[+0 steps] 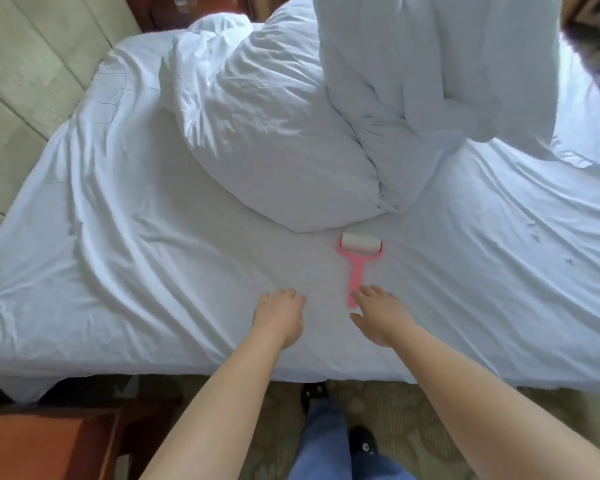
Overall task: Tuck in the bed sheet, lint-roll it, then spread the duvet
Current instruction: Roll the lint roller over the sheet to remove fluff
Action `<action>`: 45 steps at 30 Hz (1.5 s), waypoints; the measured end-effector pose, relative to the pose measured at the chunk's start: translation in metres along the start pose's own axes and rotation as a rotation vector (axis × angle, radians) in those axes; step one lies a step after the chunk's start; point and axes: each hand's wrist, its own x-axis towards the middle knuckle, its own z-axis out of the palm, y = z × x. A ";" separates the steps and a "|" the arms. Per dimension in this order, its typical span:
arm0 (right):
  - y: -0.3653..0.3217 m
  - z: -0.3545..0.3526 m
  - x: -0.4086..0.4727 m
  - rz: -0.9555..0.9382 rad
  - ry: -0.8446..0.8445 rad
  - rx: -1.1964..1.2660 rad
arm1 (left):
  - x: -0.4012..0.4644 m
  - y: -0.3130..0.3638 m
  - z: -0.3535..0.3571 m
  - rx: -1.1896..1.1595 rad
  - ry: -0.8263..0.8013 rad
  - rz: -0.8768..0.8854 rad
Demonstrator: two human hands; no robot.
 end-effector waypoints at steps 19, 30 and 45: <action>0.049 -0.051 0.047 0.094 0.024 0.038 | 0.111 0.024 -0.066 0.097 0.017 0.144; 0.075 -0.013 0.080 0.172 -0.109 0.244 | 0.144 0.043 -0.015 -0.033 -0.067 0.082; 0.049 0.056 0.167 0.560 0.073 0.517 | 0.169 0.022 0.091 -0.409 0.141 -0.085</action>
